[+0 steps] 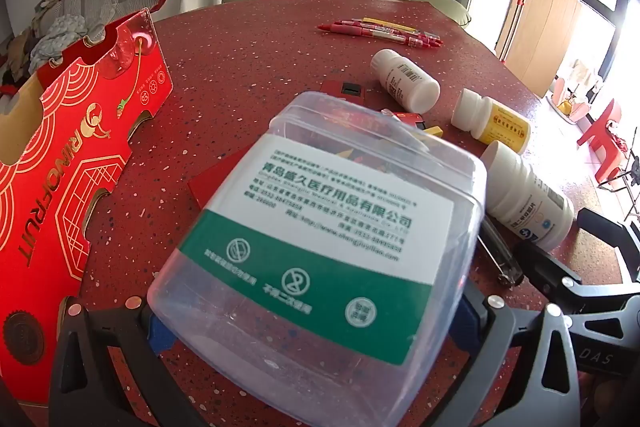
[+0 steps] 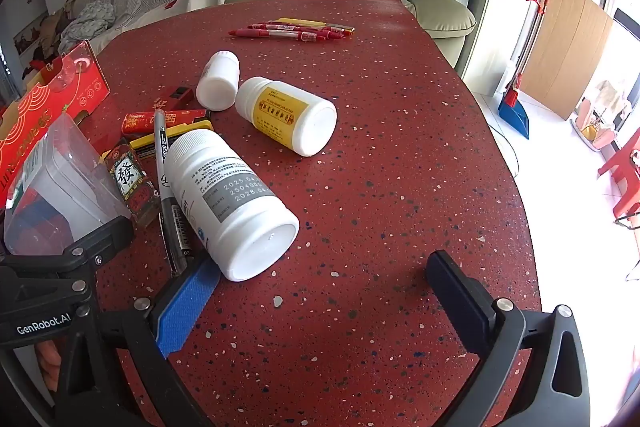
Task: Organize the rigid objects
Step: 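Hold the clear plastic box in the left gripper while moving the right gripper toward the grey-labelled white bottle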
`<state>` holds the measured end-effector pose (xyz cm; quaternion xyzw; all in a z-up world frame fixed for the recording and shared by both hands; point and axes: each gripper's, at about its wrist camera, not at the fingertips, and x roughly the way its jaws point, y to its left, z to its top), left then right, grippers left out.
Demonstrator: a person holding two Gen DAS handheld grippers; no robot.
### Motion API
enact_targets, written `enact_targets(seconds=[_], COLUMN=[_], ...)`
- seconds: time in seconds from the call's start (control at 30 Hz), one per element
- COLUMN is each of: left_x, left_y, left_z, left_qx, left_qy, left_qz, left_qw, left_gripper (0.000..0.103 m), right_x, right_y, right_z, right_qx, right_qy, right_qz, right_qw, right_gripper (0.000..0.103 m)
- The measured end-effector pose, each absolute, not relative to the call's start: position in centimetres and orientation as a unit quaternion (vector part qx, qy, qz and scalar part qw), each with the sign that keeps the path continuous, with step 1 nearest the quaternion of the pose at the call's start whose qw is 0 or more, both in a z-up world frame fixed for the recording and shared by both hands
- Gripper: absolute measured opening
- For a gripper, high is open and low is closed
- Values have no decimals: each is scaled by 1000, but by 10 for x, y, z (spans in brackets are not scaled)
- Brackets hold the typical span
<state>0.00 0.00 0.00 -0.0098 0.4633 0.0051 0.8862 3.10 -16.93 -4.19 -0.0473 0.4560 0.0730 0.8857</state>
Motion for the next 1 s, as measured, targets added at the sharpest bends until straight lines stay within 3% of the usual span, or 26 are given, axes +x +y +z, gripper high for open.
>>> enact_targets(seconds=[0.83,1.0], left_x=[-25,-37], left_y=[36,53], left_z=[2,11], left_qx=[16,-43], left_qy=[476,441], left_qz=[-50,-57], left_qw=[878,894], left_gripper=[103,103], right_x=[22,17], right_y=[-173,-176], right_z=[-40,-37], right_qx=[-39,-33], right_qy=[465,454], right_qz=[52,69], right_qw=[883,887], right_gripper=[103,103])
